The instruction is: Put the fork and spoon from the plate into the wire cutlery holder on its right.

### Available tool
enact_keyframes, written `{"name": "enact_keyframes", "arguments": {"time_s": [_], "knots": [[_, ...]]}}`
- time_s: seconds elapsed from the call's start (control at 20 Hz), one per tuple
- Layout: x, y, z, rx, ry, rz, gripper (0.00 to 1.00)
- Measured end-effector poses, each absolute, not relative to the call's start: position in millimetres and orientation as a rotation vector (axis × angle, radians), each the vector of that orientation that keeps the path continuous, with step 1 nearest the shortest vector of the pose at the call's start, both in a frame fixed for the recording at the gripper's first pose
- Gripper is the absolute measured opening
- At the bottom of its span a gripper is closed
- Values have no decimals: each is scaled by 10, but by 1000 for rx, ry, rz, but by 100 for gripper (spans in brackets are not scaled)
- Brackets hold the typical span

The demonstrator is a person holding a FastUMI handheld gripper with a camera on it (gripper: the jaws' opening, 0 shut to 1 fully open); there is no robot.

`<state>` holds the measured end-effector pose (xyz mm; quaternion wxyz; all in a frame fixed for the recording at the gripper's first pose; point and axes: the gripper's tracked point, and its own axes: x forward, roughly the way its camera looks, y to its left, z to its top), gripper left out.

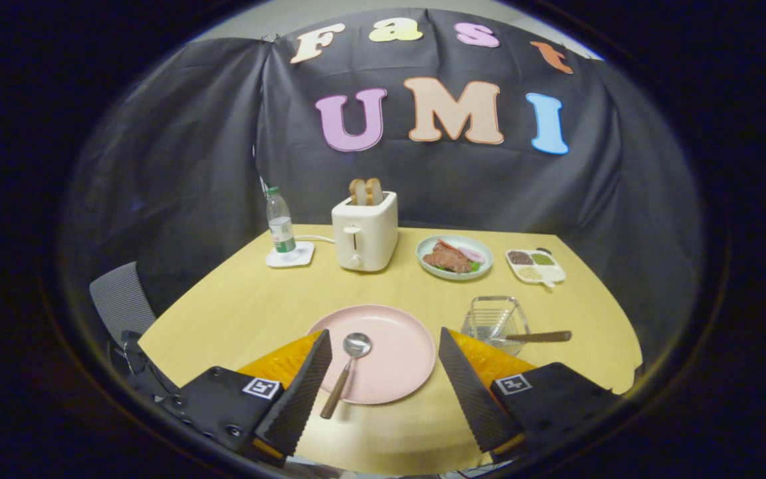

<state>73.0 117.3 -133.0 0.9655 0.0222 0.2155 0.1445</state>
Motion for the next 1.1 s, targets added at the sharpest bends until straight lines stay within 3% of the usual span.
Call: {"name": "enact_keyframes", "arguments": {"time_s": [0.65,1.1], "knots": [[454,1529,-2267,43,562,266,100],[350,1659,-2501,50,634,252,68]]}}
